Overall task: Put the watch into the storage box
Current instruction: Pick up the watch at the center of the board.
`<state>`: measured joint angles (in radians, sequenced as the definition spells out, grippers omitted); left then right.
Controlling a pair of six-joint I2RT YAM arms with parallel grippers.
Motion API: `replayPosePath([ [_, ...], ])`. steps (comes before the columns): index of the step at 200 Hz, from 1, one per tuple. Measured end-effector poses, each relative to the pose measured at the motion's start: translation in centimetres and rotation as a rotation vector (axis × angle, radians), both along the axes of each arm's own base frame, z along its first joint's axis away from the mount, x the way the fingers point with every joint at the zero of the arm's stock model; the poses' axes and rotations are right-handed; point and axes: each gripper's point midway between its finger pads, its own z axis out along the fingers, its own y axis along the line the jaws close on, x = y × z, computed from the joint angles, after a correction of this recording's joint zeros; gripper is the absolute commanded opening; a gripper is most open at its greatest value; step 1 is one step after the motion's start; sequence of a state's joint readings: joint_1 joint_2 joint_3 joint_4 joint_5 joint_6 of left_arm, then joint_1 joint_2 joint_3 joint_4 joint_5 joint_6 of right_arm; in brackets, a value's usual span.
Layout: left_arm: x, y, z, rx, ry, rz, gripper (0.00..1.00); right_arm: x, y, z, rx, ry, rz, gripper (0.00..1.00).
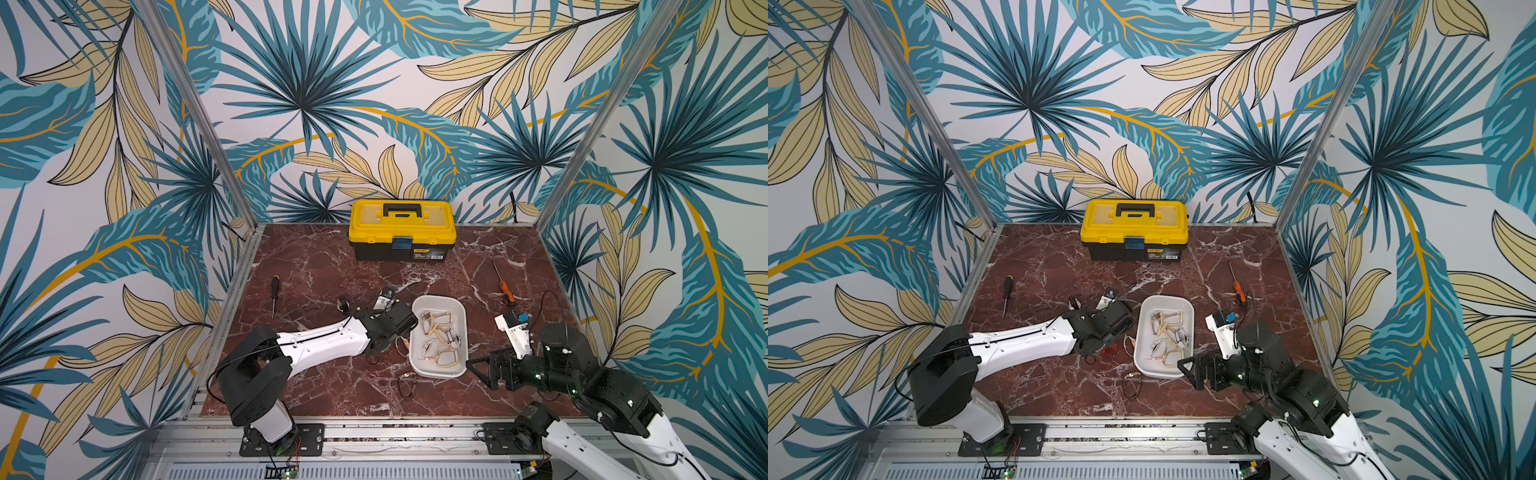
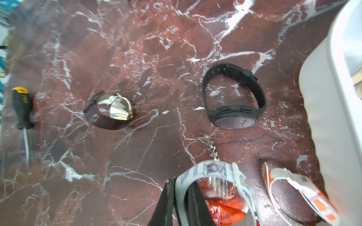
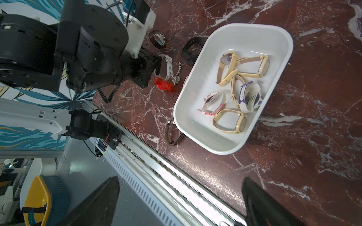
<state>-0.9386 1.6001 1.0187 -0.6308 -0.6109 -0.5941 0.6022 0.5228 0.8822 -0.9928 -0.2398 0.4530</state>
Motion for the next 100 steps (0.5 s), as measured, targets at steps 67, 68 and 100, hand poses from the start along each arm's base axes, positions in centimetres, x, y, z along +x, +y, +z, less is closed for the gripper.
replayPosePath([
  [67, 0.5, 1.1, -0.5, 0.013, -0.093, 0.066, 0.14, -0.1, -0.1, 0.2, 0.006, -0.008, -0.001, 1.0],
  [68, 0.5, 1.1, -0.6, 0.014, -0.093, 0.067, 0.14, -0.1, -0.1, 0.2, 0.006, -0.008, -0.001, 1.0],
  [100, 1.0, 1.8, -0.7, 0.04, -0.126, 0.108, 0.14, -0.1, -0.2, 0.3, 0.011, -0.018, -0.007, 1.0],
])
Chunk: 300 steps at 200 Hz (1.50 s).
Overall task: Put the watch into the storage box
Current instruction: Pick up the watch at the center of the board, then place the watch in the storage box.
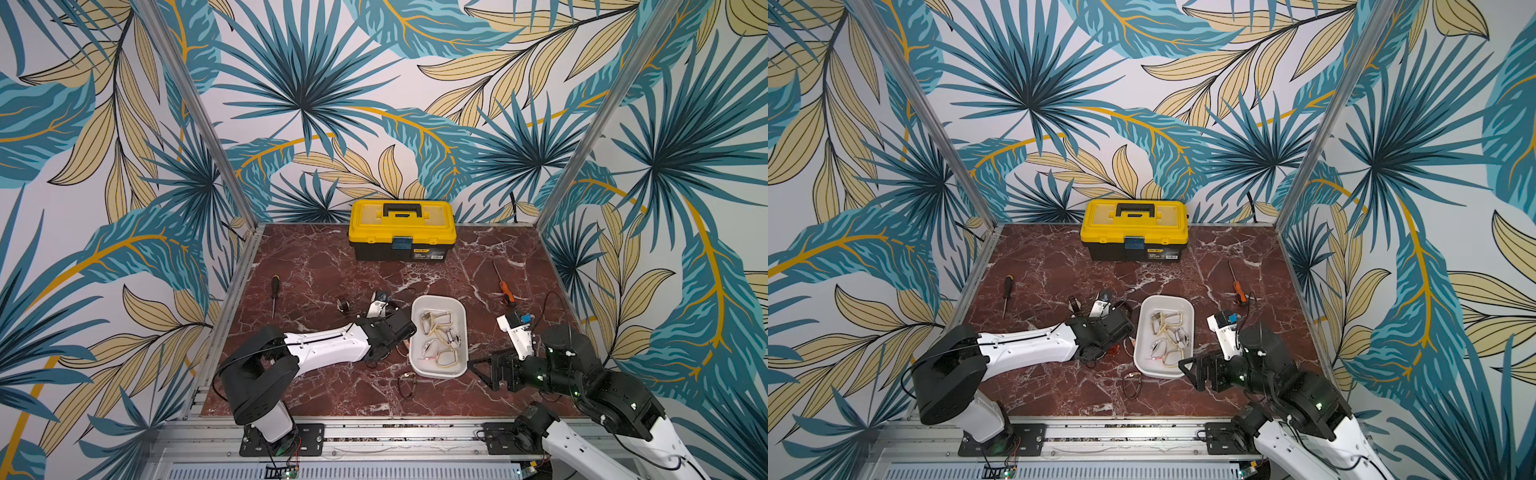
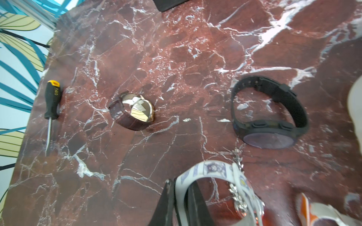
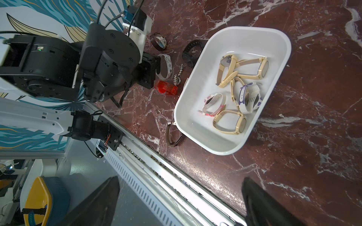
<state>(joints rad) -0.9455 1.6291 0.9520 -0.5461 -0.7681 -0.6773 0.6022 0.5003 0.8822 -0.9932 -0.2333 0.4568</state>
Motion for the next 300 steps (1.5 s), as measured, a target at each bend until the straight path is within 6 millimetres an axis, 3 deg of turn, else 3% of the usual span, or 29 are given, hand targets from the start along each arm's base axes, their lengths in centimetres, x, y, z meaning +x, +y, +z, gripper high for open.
replayPosePath([
  [41, 1.0, 1.4, 1.7, 0.016, -0.063, 0.044, 0.14, -0.1, -0.1, 0.1, 0.003, -0.007, -0.001, 1.0],
  [68, 1.6, 1.8, 4.1, -0.009, -0.075, 0.033, 0.14, 0.0, -0.1, 0.1, 0.003, -0.007, -0.002, 1.0],
  [109, 1.7, -2.8, 8.8, -0.143, 0.008, -0.114, 0.14, 0.0, -0.2, 0.1, 0.001, -0.007, -0.009, 1.0],
  [135, 0.2, -6.7, 10.0, -0.212, 0.115, -0.234, 0.14, 0.0, -0.1, 0.1, 0.001, -0.005, -0.008, 1.0],
  [167, -2.3, -11.4, 7.6, -0.222, 0.281, -0.343, 0.14, 0.0, -0.1, 0.0, -0.002, -0.001, -0.008, 1.0],
  [205, -4.1, -14.6, 3.4, -0.19, 0.429, -0.381, 0.12, 0.0, -0.2, 0.0, -0.003, 0.0, -0.008, 1.0],
  [257, -3.6, -15.1, -1.3, -0.134, 0.508, -0.341, 0.12, -0.1, -0.2, -0.1, -0.003, 0.0, -0.008, 1.0],
  [300, -2.1, -15.2, -2.3, -0.156, 0.514, -0.313, 0.12, -0.2, -0.3, 0.1, 0.004, -0.01, -0.008, 1.0],
])
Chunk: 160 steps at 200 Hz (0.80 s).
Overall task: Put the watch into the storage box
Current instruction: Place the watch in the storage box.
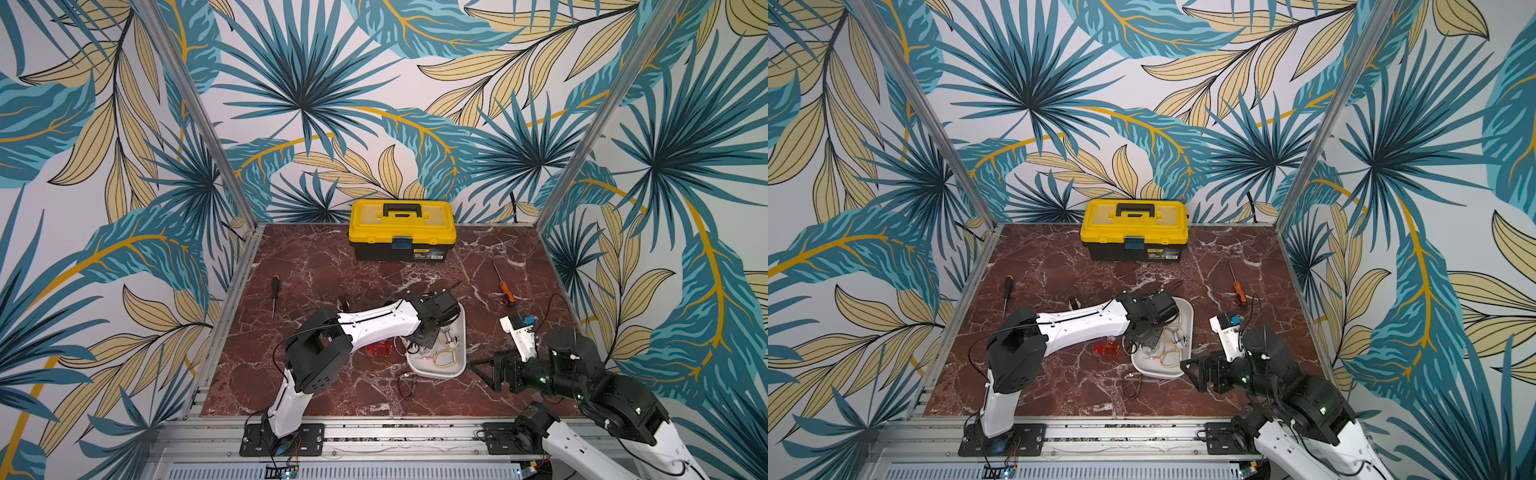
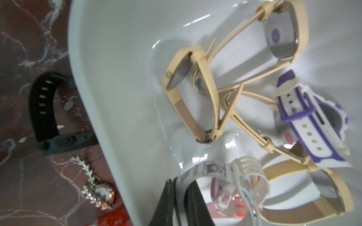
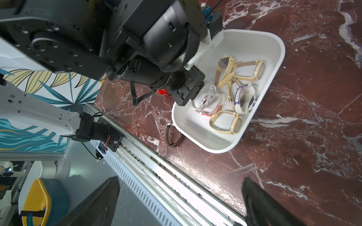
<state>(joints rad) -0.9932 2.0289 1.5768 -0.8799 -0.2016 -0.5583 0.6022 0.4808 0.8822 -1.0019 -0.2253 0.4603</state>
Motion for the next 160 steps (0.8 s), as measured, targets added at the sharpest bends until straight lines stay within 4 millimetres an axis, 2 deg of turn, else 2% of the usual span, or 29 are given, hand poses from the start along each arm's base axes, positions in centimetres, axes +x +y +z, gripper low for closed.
replayPosePath([
  [36, 1.8, -0.3, 0.8, -0.038, -0.02, 0.03, 0.14, 0.0, 0.0, 0.0, 0.001, 0.0, 0.0, 1.0],
  [47, 2.2, -0.3, 0.9, -0.047, -0.021, 0.038, 0.17, 0.0, 0.0, 0.0, 0.0, 0.0, 0.0, 1.0],
  [55, 2.5, -0.3, 0.9, -0.05, -0.02, 0.04, 0.22, 0.0, 0.0, 0.0, 0.0, 0.0, 0.0, 1.0],
  [69, 2.8, -0.6, 0.6, -0.059, -0.014, 0.044, 0.42, 0.0, 0.0, 0.0, 0.0, 0.0, 0.0, 1.0],
  [96, 2.7, -0.6, -0.4, -0.05, 0.005, 0.04, 0.66, 0.0, 0.0, 0.0, 0.002, 0.002, -0.002, 1.0],
  [133, 2.3, -1.0, 0.0, -0.06, 0.004, 0.03, 0.84, 0.0, 0.0, 0.0, 0.001, 0.003, -0.002, 1.0],
  [143, 2.2, -1.2, 0.7, -0.074, -0.004, 0.033, 0.88, 0.0, 0.0, 0.0, 0.001, 0.003, -0.002, 1.0],
  [160, 1.8, -1.6, 3.2, -0.117, -0.038, 0.025, 0.91, 0.0, 0.0, 0.0, 0.001, 0.003, -0.002, 1.0],
])
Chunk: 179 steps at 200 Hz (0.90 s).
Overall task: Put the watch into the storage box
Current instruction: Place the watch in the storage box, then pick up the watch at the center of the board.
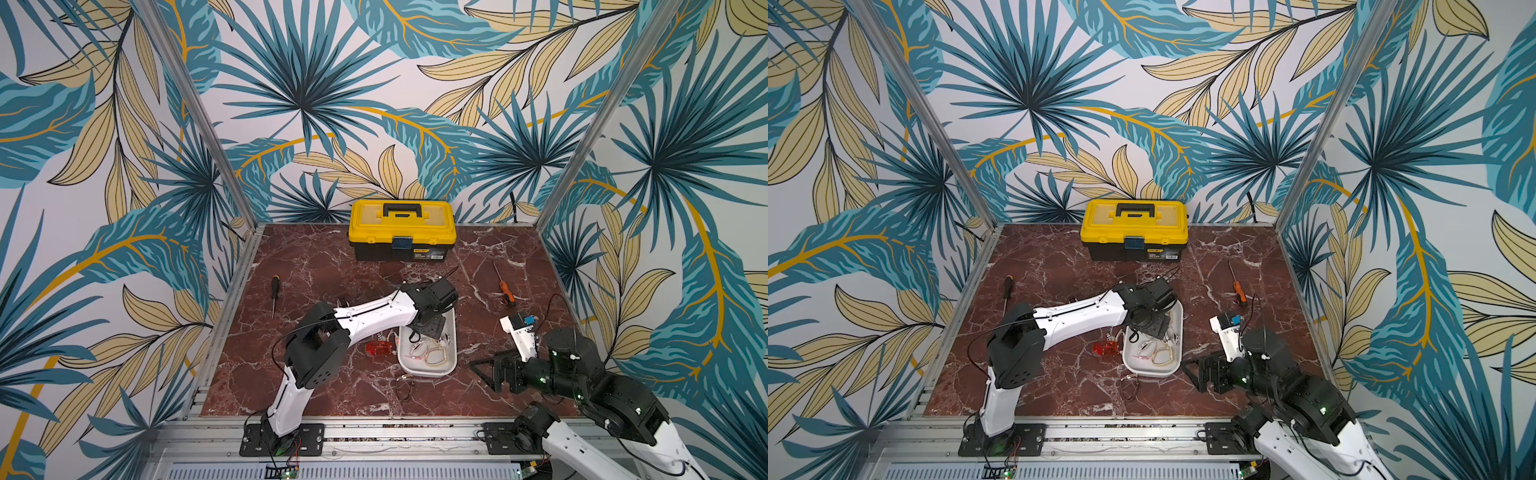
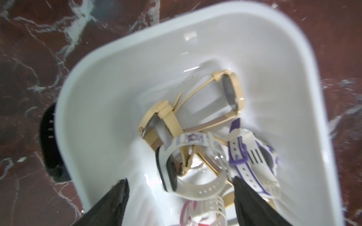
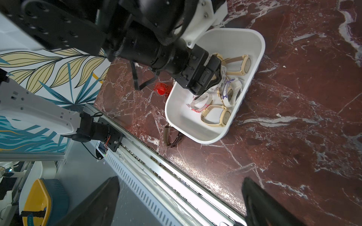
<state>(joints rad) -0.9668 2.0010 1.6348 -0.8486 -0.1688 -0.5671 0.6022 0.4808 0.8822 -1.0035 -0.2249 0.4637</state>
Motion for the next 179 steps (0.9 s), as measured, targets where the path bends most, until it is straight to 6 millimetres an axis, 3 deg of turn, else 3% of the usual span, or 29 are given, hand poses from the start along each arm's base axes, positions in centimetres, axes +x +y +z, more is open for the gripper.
replayPosePath([
  [44, -0.7, 0.1, 10.4, -0.204, -0.154, -0.002, 1.0, 0.0, 0.0, -0.1, -0.002, 0.004, 0.0, 1.0],
  [59, -1.3, 1.3, 13.8, -0.269, -0.227, -0.004, 1.0, 0.1, 0.1, -0.1, -0.002, 0.007, 0.001, 1.0],
  [79, -2.8, 4.0, 16.7, -0.322, -0.322, -0.011, 1.0, 0.4, 0.8, -0.7, 0.019, 0.03, 0.01, 1.0],
  [106, -5.5, 9.2, 18.2, -0.375, -0.439, -0.003, 1.0, 1.5, 2.8, -2.8, 0.033, 0.119, 0.029, 1.0],
  [140, -8.2, 16.0, 18.4, -0.458, -0.561, 0.062, 1.0, 3.0, 6.8, -4.4, 0.02, 0.188, 0.09, 1.0],
  [163, -9.1, 19.2, 18.1, -0.485, -0.603, 0.138, 1.0, 3.9, 10.2, -5.1, -0.047, 0.23, 0.146, 0.99],
  [179, -9.3, 20.4, 17.9, -0.492, -0.608, 0.179, 1.0, 5.3, 12.7, -5.7, -0.101, 0.252, 0.16, 0.95],
])
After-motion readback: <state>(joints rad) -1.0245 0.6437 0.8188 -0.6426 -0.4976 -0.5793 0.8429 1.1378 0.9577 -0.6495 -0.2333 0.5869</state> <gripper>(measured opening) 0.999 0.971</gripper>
